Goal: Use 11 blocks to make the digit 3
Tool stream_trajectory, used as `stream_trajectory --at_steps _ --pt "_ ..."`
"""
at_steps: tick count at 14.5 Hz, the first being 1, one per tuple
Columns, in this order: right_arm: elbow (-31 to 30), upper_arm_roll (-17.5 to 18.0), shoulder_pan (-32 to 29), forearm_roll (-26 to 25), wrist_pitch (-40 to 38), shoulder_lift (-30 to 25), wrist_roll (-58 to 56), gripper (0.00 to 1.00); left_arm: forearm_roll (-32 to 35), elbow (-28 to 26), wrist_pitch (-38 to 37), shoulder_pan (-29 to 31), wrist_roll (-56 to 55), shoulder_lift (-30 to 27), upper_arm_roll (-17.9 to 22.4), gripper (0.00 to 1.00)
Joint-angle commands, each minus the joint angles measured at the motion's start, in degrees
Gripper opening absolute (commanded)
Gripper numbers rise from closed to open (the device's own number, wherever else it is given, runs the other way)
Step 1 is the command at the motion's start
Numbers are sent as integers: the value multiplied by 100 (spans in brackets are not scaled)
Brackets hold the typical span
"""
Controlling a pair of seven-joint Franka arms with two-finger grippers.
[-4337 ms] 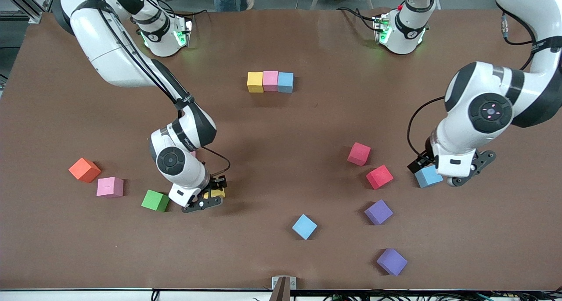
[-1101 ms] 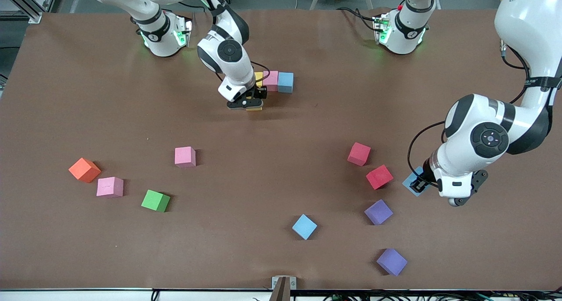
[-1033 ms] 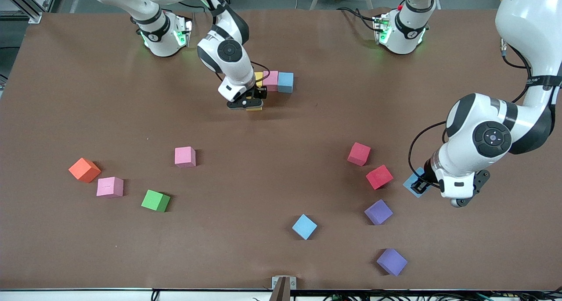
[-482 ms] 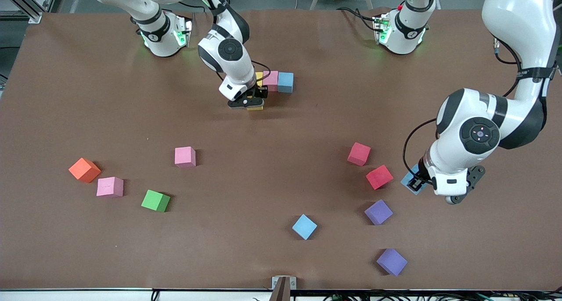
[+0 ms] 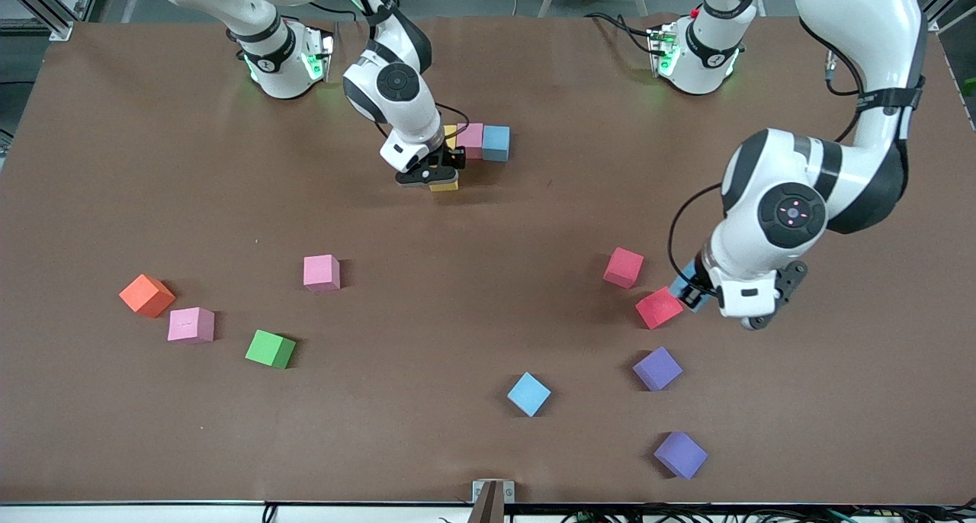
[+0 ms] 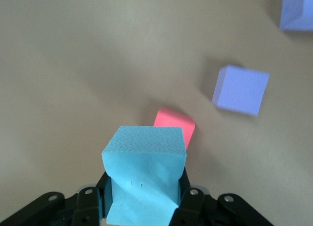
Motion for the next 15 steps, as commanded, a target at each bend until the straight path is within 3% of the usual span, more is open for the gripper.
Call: stream_trajectory --at_steps 1,7,15 --pt "-258 6 77 104 98 -173 67 43 -243 -179 -97 -572 -601 -207 327 17" --pt "-329 6 86 104 54 -182 67 43 -805 -170 -88 -2207 -1297 -119 1558 17" --pt "-329 23 165 104 2 -191 172 43 -894 -48 44 -2771 -2720 250 1516 17"
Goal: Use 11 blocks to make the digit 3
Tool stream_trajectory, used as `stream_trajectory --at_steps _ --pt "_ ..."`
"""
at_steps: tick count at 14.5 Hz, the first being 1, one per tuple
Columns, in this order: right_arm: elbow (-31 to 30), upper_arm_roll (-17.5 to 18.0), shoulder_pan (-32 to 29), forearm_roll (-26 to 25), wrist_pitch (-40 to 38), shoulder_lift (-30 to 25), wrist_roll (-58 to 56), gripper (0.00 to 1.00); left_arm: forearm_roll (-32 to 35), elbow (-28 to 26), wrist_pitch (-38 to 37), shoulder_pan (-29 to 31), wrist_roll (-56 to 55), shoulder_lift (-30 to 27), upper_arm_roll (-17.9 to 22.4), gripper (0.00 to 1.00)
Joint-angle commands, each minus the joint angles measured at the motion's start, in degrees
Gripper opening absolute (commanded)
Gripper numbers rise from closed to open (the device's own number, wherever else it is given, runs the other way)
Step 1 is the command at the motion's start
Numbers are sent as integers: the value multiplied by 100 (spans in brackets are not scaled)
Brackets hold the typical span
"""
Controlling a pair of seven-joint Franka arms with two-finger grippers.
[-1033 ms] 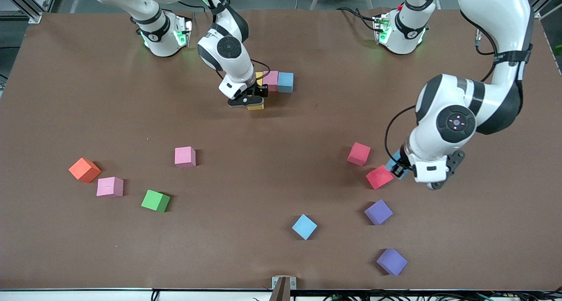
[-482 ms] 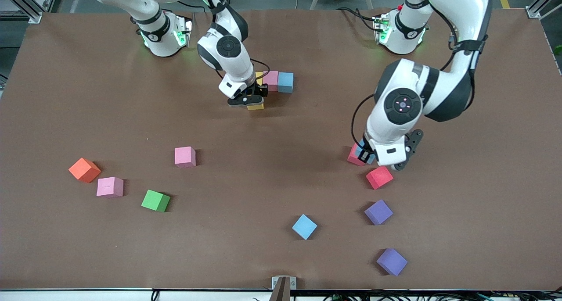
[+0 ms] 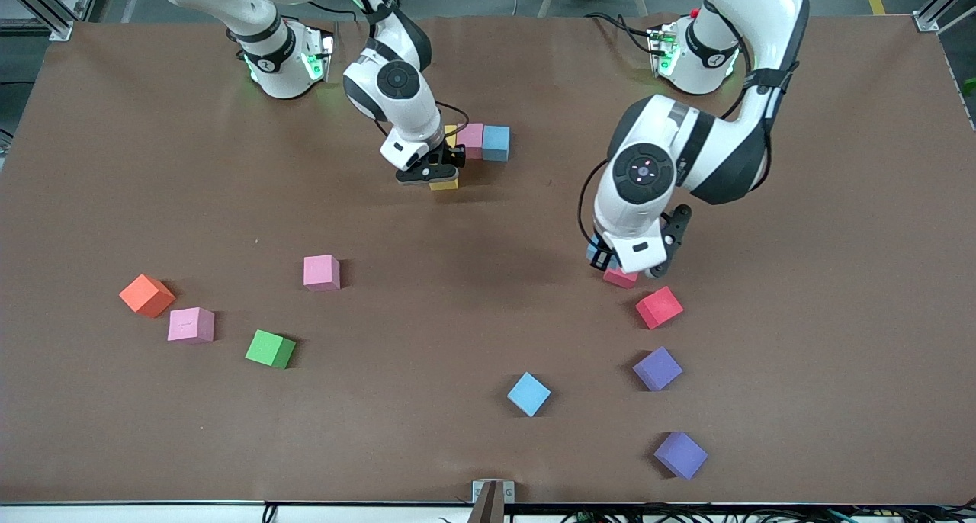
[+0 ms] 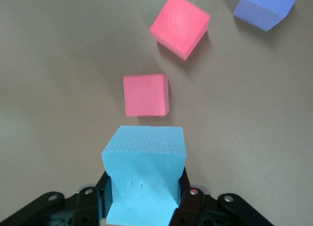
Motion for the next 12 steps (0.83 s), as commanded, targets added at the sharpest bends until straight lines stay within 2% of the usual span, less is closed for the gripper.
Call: stream_trajectory --at_steps 1,3,5,8,12 --pt "-278 10 127 104 -7 -166 152 43 -109 202 75 -160 -540 211 46 17" --pt "-278 19 162 104 -7 -166 213 43 -100 466 75 -177 -1120 492 37 17" --pt "-278 19 179 104 -7 -166 240 43 -109 511 102 -282 -1473 704 37 17" --pt "-278 19 188 104 -42 -166 249 43 -153 511 514 -345 -1738 766 37 17" --pt "-278 19 206 104 -42 -166 249 43 -162 511 559 -336 -1712 766 37 17"
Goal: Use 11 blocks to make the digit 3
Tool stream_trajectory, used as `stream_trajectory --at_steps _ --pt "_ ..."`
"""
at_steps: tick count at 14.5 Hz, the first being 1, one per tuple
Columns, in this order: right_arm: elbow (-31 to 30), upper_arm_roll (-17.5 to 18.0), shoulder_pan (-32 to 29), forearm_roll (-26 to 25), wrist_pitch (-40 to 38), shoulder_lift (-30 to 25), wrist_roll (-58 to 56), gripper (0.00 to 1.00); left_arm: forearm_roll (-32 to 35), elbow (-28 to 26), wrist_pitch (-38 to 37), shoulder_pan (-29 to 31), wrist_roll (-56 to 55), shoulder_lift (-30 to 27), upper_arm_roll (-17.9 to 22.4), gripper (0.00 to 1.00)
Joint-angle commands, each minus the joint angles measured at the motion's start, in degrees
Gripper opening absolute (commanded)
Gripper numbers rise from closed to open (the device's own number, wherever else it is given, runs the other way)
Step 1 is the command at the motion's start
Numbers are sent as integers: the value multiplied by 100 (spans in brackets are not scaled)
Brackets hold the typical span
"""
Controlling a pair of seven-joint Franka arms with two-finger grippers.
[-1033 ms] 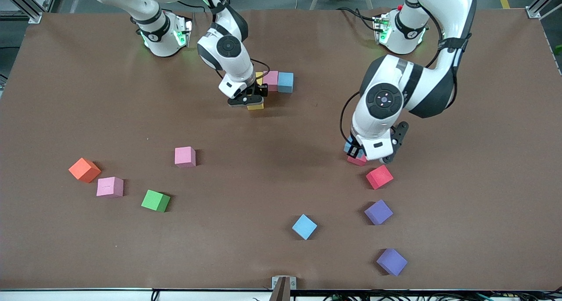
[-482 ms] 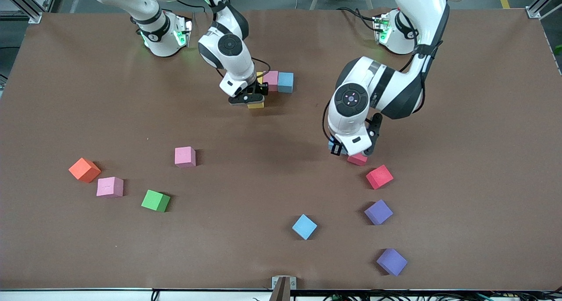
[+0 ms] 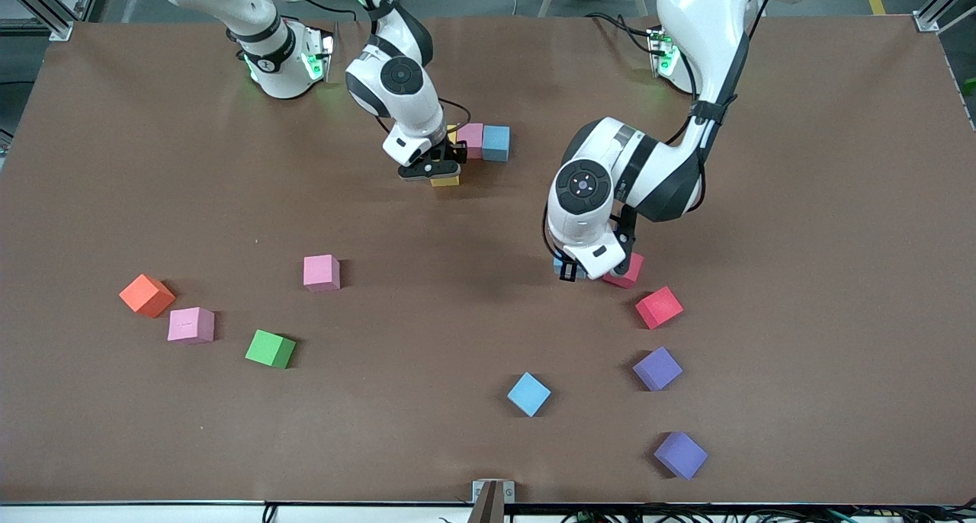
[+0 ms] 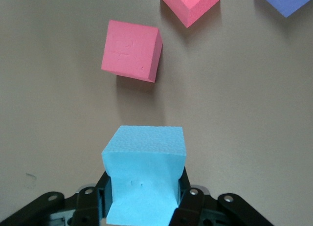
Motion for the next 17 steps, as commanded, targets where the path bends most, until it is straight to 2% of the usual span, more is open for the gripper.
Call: stream_trajectory --at_steps 1,4,8,9,10,11,14,17 --pt "-247 19 130 104 -22 -142 143 43 -126 126 -17 -2 18 7 42 17" --pt "-247 19 139 104 -74 -142 143 44 -99 381 -26 42 71 -28 51 17" --pt "-247 19 139 104 -84 -151 143 47 -73 390 -26 77 80 -55 51 17" --pt "-247 19 139 104 -84 -142 143 58 -116 399 -26 103 71 -55 59 17" --pt "-247 19 139 104 -92 -142 178 89 -143 408 -26 173 62 -55 60 17" --pt "-229 19 130 104 -101 -142 187 100 -195 425 -26 287 62 -55 60 17" --pt "-124 10 42 95 -119 -142 178 100 -240 452 -26 560 88 -55 51 17" --pt "130 1 -326 95 -128 -151 90 100 -240 461 -35 701 343 -125 51 17"
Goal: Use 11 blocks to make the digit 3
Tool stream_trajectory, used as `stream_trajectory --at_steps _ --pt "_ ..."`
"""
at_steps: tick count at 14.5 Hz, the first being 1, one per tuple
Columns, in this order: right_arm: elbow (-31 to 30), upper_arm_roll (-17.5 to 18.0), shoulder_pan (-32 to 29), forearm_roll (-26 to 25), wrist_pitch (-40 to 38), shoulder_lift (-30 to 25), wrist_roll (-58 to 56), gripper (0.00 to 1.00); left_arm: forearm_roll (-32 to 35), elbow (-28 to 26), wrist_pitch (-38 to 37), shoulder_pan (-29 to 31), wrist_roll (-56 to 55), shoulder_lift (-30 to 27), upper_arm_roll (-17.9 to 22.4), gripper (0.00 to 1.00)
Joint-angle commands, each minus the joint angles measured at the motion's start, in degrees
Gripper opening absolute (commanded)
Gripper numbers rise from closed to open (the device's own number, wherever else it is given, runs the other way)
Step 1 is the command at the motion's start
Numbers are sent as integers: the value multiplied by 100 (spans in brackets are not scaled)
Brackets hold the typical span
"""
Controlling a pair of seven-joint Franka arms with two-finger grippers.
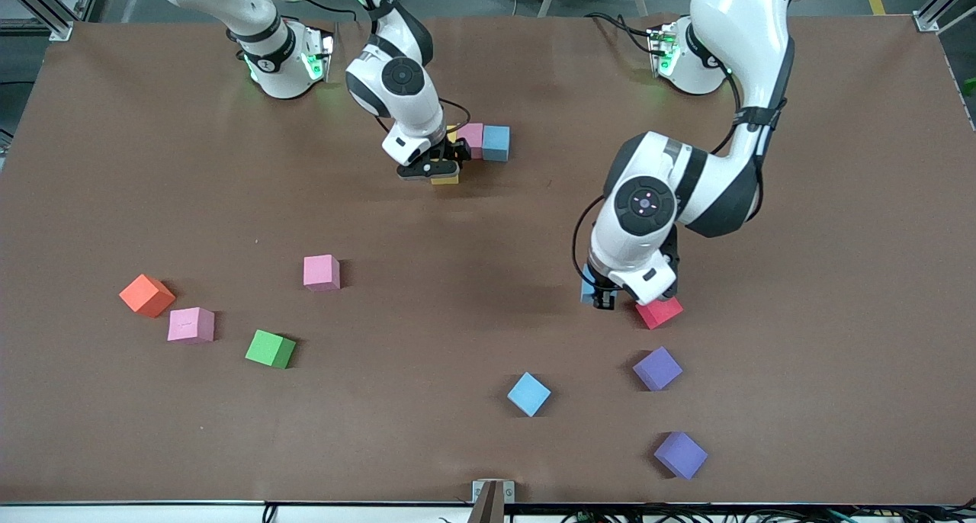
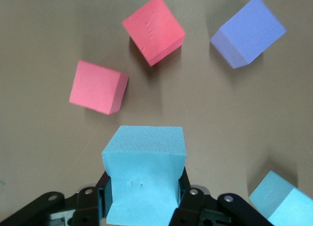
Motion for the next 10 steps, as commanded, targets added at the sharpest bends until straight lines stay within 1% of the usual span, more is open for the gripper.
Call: stream_trajectory --at_steps 1,3,4,7,8,10 --pt "173 36 -350 92 -35 -143 0 100 -150 29 -60 59 203 -126 5 17" --pt "471 36 -648 92 -209 -178 26 100 -150 29 -60 94 265 -144 5 17" --pt "742 18 -850 92 -515 -187 26 100 -150 29 -69 103 309 -152 5 17" --pt "1927 -17 -1964 22 -1990 -125 9 100 -150 29 -69 103 370 -188 5 17" --pt "2314 -17 -2359 13 -2317 -82 -43 100 -159 29 -69 103 388 -205 5 17" --pt "2747 -17 -2906 -5 -2504 129 -227 100 -150 29 -69 103 388 -223 5 17"
